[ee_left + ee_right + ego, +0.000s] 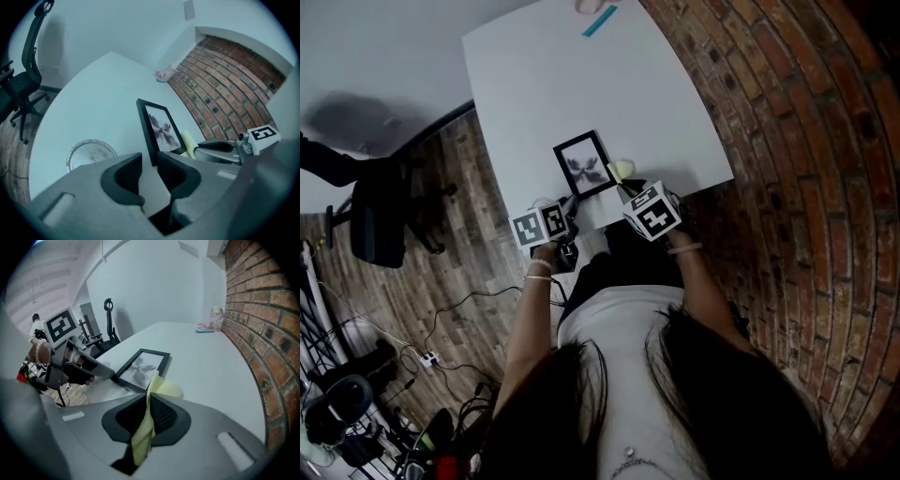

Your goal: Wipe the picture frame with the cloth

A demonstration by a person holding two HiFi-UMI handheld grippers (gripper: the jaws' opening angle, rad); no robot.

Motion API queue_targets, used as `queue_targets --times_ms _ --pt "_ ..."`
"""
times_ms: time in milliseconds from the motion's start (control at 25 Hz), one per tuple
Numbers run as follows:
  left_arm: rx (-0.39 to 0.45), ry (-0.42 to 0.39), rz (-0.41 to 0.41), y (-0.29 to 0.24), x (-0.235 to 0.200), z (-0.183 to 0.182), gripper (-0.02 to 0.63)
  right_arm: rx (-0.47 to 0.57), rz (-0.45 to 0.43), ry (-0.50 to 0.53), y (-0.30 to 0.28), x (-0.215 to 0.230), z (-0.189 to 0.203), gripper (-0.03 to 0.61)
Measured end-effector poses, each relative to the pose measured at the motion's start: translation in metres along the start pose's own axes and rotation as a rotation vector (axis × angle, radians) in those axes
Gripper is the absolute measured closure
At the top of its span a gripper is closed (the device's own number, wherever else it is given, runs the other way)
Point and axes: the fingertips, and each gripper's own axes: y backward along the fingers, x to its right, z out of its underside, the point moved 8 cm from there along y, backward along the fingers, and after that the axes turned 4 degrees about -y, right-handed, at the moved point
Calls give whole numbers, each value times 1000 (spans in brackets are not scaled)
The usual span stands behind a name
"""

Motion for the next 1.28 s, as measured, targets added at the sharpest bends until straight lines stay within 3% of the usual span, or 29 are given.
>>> queue_targets --times_ms 440,840,1280 --pt "14 8 -6 1 0 1 508 -25 -42 20 -13 1 -7 549" --pt "27 17 -17 0 1 1 506 -8 -69 117 -15 -3 -21 549" --pt "39 31 -23 2 3 2 508 -47 -167 147 -23 -20 -22 549"
